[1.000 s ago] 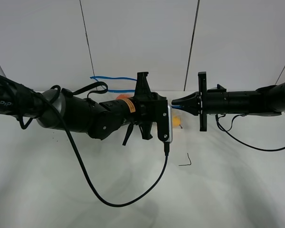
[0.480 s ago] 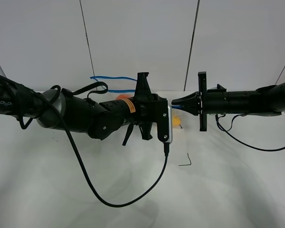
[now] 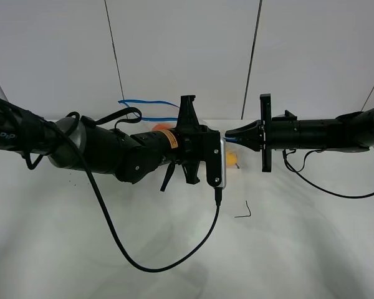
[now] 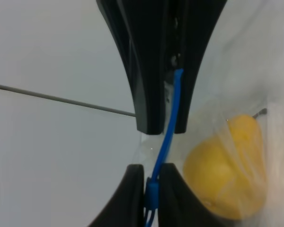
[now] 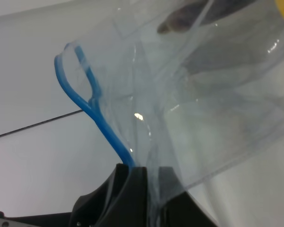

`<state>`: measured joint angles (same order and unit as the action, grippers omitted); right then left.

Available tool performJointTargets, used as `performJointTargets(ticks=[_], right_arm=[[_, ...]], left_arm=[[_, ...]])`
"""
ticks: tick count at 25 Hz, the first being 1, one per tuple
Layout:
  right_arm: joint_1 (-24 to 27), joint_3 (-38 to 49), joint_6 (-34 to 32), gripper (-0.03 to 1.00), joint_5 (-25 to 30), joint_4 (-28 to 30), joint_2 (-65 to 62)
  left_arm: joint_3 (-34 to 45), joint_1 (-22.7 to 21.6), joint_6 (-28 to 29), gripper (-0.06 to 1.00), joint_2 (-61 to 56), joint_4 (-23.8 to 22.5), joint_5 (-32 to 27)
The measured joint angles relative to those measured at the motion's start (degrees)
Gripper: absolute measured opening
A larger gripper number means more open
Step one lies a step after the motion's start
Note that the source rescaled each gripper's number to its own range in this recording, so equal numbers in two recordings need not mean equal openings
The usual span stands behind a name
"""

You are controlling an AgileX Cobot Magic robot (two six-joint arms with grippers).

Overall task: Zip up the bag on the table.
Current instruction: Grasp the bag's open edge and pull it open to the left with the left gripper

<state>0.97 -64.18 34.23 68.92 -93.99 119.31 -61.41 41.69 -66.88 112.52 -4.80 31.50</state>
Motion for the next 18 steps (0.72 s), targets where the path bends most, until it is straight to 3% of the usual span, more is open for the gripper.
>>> performJointTargets(ticks=[5, 18], right_arm=[[-0.19, 0.0, 0.0, 0.0, -0.21, -0.67, -0.07], [-0.48, 0.0, -0.18, 0.0, -0.51, -1.17, -0.32]], left_arm=[[0.0, -1.87, 0.0, 0.0, 0.0, -0.85, 0.0], [0.0, -13.47, -2.54, 0.0, 0.0, -1.54, 0.89]])
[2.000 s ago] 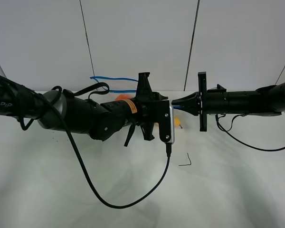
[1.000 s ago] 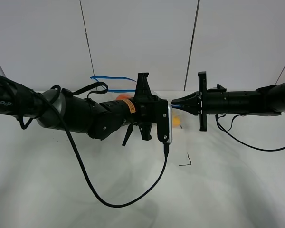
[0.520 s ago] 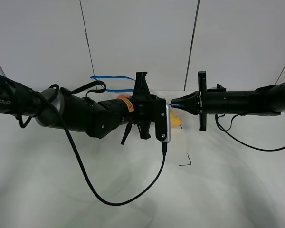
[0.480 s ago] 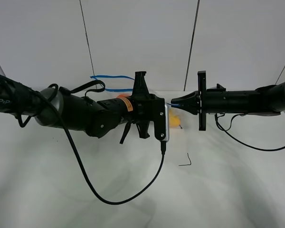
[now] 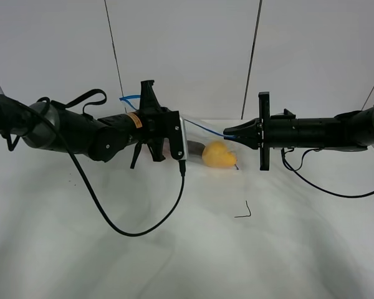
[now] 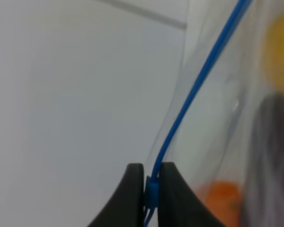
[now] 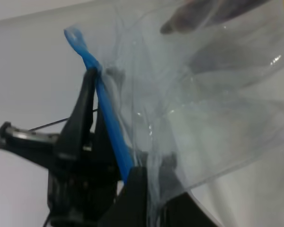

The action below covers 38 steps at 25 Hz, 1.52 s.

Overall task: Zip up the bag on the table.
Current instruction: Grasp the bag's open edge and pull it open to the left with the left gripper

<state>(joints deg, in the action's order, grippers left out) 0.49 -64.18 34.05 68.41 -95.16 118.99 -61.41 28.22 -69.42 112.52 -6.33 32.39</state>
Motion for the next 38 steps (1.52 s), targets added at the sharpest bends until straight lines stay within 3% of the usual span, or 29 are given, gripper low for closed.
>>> performJointTargets(ticks=[24, 34, 36, 38], right_arm=[[0.0, 0.0, 0.0, 0.0, 0.28, 1.03, 0.0], [0.0, 0.0, 0.0, 0.0, 0.34, 0.84, 0.0], [0.0, 0.0, 0.0, 0.0, 0.34, 0.84, 0.0], [0.0, 0.0, 0.0, 0.0, 0.39, 1.59, 0.0]], left_arm=[[0.0, -15.15, -2.5, 0.0, 0.0, 0.25, 0.13], [0.0, -15.57, -2.55, 0.0, 0.0, 0.13, -0.07], [0.0, -15.57, -2.27, 0.04, 0.0, 0.13, -0.07], [0.0, -15.94, -1.62, 0.15, 0.0, 0.83, -0.07]])
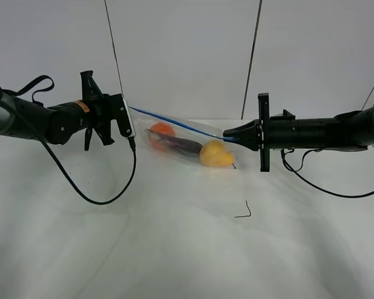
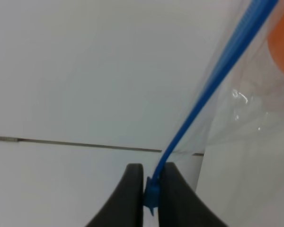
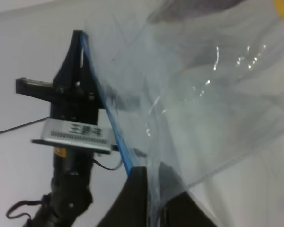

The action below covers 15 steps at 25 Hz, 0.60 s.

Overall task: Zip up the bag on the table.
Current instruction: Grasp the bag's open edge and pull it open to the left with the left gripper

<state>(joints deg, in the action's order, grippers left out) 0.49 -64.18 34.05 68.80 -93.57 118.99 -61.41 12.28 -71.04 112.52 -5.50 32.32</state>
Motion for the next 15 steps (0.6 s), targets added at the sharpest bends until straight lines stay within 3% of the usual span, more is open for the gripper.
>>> performJointTargets(ticks=[5, 7, 9, 15], right_arm=[[0.0, 0.0, -0.01, 0.0, 0.0, 0.3, 0.0], [0.0, 0.0, -0.01, 0.0, 0.0, 0.3, 0.0], [0.0, 0.0, -0.01, 0.0, 0.0, 0.3, 0.0], [0.0, 0.0, -0.01, 0.0, 0.0, 0.3, 0.0]], left_arm=[[0.0, -0.58, 6.4, 0.62, 0.0, 0.69, 0.0], [0.0, -0.58, 8.74, 0.74, 0.0, 0.69, 0.0], [0.0, -0.69, 10.01, 0.8, 0.0, 0.69, -0.09], [0.0, -4.4, 11.92, 0.83, 0.0, 0.69, -0.64]])
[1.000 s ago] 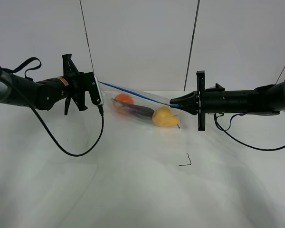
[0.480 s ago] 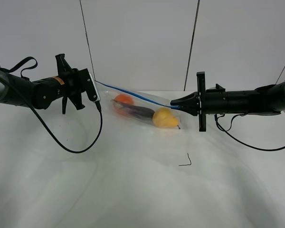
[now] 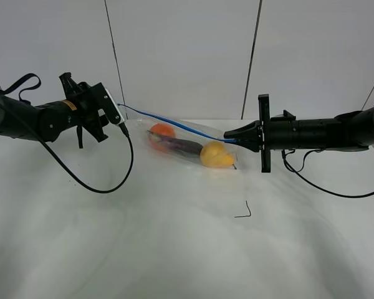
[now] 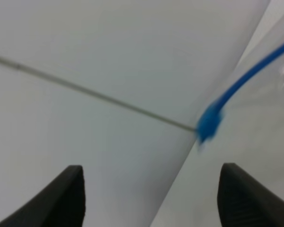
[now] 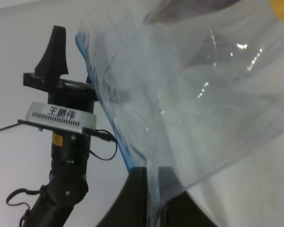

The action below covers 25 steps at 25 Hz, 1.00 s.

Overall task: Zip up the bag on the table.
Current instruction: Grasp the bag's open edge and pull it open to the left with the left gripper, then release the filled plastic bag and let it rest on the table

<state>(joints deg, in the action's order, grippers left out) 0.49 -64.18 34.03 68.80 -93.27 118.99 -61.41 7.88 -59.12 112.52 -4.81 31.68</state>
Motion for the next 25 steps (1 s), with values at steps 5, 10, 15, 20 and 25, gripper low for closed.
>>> performJointTargets(ticks=[5, 10, 15, 20, 25], right_arm=[[0.0, 0.0, 0.0, 0.0, 0.0, 0.0, 0.0], [0.0, 0.0, 0.0, 0.0, 0.0, 0.0, 0.0], [0.0, 0.0, -0.2, 0.0, 0.0, -0.05, 0.0], [0.0, 0.0, -0.2, 0.0, 0.0, -0.05, 0.0], [0.0, 0.0, -0.2, 0.0, 0.0, -0.05, 0.0]], left_arm=[[0.0, -2.77, 9.73, 0.83, 0.0, 0.16, -2.49], [0.0, -2.85, 26.5, 0.83, 0.0, 0.16, -5.01], [0.0, -2.85, 36.8, 0.83, -0.37, 0.16, -10.66], [0.0, -2.85, 40.56, 0.83, -0.36, 0.16, -16.72], [-0.86, -2.85, 45.85, 0.83, -0.36, 0.16, -24.54]])
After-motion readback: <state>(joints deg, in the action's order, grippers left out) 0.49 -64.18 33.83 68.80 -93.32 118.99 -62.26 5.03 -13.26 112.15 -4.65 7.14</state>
